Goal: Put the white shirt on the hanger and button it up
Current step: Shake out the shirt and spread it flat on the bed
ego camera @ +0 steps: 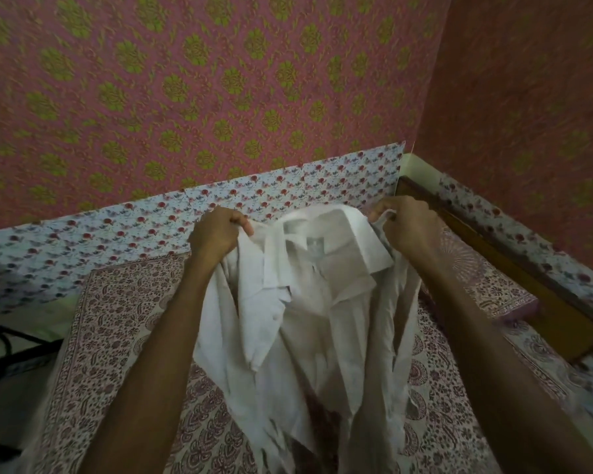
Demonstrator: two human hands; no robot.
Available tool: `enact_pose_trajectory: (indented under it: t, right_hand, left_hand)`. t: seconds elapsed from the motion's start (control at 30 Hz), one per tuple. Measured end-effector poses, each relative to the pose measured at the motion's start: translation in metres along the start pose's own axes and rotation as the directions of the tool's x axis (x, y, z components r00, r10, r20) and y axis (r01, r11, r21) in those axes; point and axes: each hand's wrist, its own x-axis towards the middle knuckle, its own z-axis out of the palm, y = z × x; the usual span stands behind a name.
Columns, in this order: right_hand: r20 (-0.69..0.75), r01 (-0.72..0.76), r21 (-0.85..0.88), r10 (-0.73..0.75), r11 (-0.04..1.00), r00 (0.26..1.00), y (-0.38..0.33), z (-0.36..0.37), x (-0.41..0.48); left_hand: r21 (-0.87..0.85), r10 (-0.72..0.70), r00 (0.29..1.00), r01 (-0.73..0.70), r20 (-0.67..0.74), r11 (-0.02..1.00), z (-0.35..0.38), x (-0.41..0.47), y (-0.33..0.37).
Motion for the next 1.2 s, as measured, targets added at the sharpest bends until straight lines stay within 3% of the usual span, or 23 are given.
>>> enact_pose_trajectory:
  t: [0.07,0.23,0.33,0.47,0.6,0.7,0.77,0.83,0.87,0.93,1.0,1.03,1.1,1.13,1.2]
  right_hand:
    - [0.024,-0.079,0.062,0.078,0.995,0.997,0.011,0.016,0.004]
    - [0.088,-0.212,0.117,0.202,0.970,0.975,0.029,0.059,0.001]
    - [0.078,-0.221,0.150,0.211,0.964,0.974,0.035,0.082,-0.005]
    - [0.003,-0.204,0.176,0.206,0.963,0.978,0.034,0.102,-0.015]
    - [-0.111,-0.159,0.211,0.185,0.965,0.976,0.018,0.107,-0.025]
    - [-0.069,-0.147,0.082,0.153,0.986,0.986,0.014,0.108,-0.031]
    - [0.120,-0.132,-0.022,0.133,0.991,0.984,0.019,0.105,-0.032]
    - [0.414,-0.099,-0.075,0.121,0.992,0.902,0.024,0.093,-0.032]
    - [0.582,-0.049,-0.076,0.085,0.996,0.809,0.025,0.082,-0.033]
    - [0.841,0.044,0.009,-0.031,0.999,0.540,0.021,0.054,-0.035]
    - [0.929,0.080,0.129,-0.149,0.988,0.340,0.013,0.026,-0.033]
    - [0.939,0.085,0.174,-0.191,0.981,0.287,0.009,0.016,-0.029]
    - [0.939,0.044,0.229,-0.232,0.972,0.253,0.007,0.007,-0.014]
    - [0.934,0.024,0.241,-0.238,0.970,0.267,0.007,0.007,-0.006]
    - [0.901,-0.004,0.243,-0.224,0.970,0.372,0.008,0.023,0.017]
  left_hand:
    - [0.016,-0.086,0.993,0.088,-0.077,0.996,0.013,0.005,-0.021]
    - [0.023,-0.097,0.994,0.098,-0.043,0.995,0.039,0.011,-0.064]
    - [0.001,-0.079,0.994,0.080,-0.070,0.997,0.047,0.007,-0.086]
    - [-0.159,-0.039,0.992,0.019,-0.123,0.987,0.057,0.002,-0.099]
    - [-0.254,-0.139,0.972,0.088,-0.192,0.963,0.069,0.000,-0.090]
    - [-0.269,-0.121,0.993,0.120,0.011,0.956,0.072,-0.003,-0.080]
    - [-0.227,-0.072,0.964,0.132,0.255,0.965,0.065,-0.012,-0.069]
    - [-0.147,0.013,0.848,0.076,0.530,0.986,0.048,-0.025,-0.054]
    - [-0.123,0.084,0.744,-0.002,0.662,0.992,0.037,-0.033,-0.047]
    - [-0.143,0.208,0.526,-0.162,0.825,0.976,0.013,-0.046,-0.032]
    - [-0.208,0.279,0.406,-0.211,0.870,0.955,-0.009,-0.053,-0.019]
    - [-0.242,0.307,0.382,-0.209,0.872,0.948,-0.018,-0.052,-0.015]
    - [-0.292,0.349,0.387,-0.198,0.854,0.936,-0.028,-0.043,-0.013]
    - [-0.302,0.350,0.418,-0.178,0.838,0.937,-0.029,-0.037,-0.014]
    - [-0.293,0.289,0.585,-0.090,0.758,0.952,-0.016,-0.011,-0.026]
